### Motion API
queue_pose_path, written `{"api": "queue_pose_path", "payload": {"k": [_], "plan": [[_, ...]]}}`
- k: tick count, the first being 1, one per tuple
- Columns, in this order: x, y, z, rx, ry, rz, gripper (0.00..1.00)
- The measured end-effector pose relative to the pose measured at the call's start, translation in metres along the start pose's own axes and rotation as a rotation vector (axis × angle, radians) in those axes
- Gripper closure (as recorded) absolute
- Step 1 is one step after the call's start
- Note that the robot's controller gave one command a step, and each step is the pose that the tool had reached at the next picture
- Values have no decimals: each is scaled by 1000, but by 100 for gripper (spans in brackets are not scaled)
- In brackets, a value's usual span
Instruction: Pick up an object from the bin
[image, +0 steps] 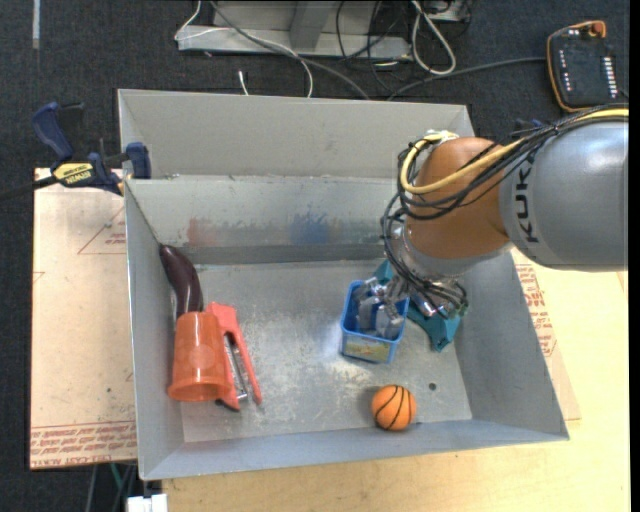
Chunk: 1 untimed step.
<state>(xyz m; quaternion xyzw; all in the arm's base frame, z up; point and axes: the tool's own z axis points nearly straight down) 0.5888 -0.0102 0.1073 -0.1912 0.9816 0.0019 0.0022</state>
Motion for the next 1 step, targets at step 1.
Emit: {"api": "queue_pose_path", "payload": {"k": [1], "plan": [[3, 2, -30, -1, 4, 67, 100]]}}
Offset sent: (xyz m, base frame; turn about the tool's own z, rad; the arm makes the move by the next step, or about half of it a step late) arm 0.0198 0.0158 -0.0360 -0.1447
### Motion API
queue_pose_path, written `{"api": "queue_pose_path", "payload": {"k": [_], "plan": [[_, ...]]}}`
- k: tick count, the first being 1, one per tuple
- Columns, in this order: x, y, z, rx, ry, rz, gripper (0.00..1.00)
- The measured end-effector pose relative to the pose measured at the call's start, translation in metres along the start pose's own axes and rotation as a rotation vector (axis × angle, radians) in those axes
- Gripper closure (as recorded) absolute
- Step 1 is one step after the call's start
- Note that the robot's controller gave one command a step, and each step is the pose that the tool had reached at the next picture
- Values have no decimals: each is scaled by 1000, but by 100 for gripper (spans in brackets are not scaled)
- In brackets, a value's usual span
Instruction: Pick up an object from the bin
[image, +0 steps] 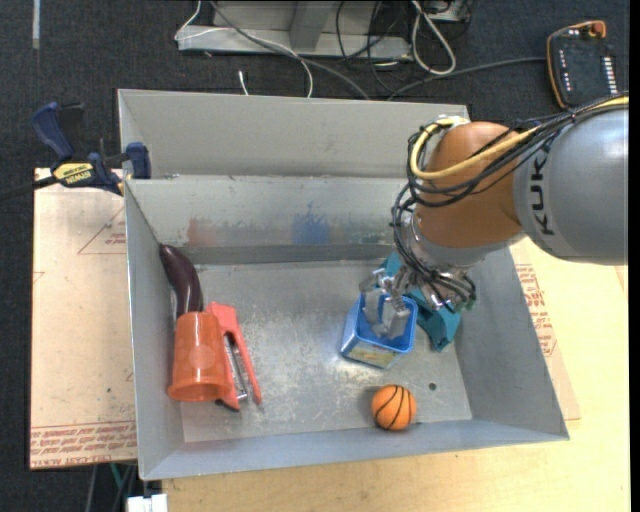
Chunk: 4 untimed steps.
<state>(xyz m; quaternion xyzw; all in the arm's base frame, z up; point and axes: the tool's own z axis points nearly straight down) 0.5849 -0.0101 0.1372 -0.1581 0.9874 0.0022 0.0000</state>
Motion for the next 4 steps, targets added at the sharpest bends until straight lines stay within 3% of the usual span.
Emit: {"api": "queue_pose_path", "payload": {"k": [1, 2, 3, 4], "plan": [[-36, 6, 27, 8, -50, -187, 100], [-8, 0, 12, 5, -22, -199, 100], [2, -17, -97, 10, -41, -218, 100], [22, 3, -98, 3, -22, -194, 100]]}}
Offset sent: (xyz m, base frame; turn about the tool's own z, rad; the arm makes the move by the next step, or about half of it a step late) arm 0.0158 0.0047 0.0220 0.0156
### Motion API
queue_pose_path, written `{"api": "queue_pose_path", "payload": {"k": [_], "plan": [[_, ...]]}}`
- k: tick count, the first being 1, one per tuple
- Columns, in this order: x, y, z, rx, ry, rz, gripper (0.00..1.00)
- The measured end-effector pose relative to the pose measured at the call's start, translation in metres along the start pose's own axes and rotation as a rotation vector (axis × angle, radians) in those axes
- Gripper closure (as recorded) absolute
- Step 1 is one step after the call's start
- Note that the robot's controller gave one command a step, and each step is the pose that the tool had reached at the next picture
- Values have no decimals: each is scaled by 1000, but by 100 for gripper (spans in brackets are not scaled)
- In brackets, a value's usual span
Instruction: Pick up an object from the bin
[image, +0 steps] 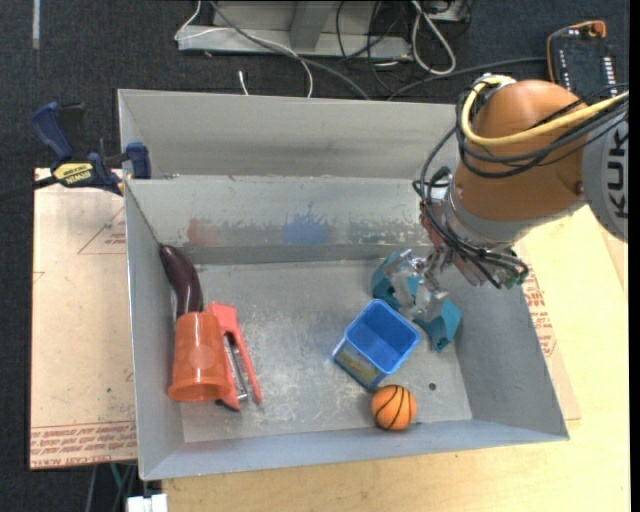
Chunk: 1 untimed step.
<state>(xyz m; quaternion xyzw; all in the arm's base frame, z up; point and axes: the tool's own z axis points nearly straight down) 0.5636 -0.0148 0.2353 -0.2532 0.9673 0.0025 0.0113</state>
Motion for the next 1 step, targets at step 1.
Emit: {"api": "queue_pose_path", "payload": {"k": [1], "plan": [[11, 8, 5, 2, -3, -28, 100]]}}
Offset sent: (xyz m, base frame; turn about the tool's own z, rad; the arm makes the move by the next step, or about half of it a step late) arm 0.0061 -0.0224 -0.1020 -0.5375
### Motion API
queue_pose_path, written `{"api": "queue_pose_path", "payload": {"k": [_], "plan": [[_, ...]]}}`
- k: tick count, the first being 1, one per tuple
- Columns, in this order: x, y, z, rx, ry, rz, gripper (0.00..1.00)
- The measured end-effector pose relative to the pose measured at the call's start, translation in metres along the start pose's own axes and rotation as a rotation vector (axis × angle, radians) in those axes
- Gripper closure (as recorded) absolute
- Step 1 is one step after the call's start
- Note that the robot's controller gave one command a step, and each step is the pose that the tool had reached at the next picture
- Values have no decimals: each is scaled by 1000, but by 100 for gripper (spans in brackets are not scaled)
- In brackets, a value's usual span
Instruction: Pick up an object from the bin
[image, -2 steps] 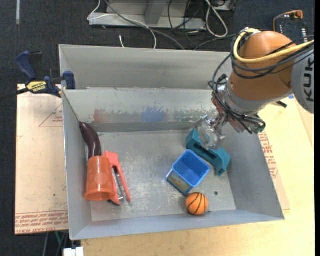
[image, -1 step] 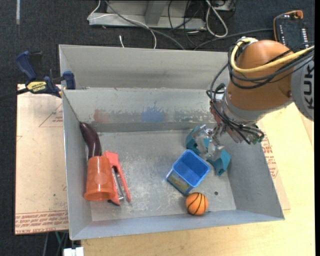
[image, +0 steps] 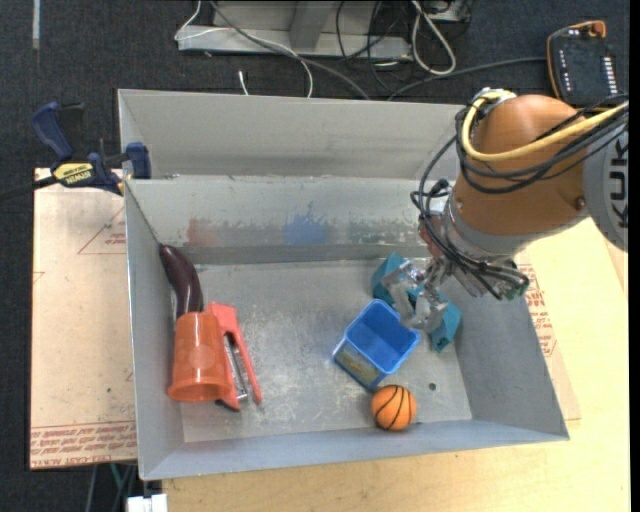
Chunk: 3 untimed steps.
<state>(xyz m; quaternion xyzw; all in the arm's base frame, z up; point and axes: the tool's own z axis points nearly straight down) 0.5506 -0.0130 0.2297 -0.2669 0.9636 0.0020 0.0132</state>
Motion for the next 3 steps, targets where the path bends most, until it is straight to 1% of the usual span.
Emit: {"api": "queue_pose_path", "payload": {"k": [1, 2, 3], "plan": [[-2, -28, 92, 1, -3, -504, 100], [-27, -74, 25, 16, -20, -267, 100], [-22, -78, 40, 7, -12, -343, 100]]}}
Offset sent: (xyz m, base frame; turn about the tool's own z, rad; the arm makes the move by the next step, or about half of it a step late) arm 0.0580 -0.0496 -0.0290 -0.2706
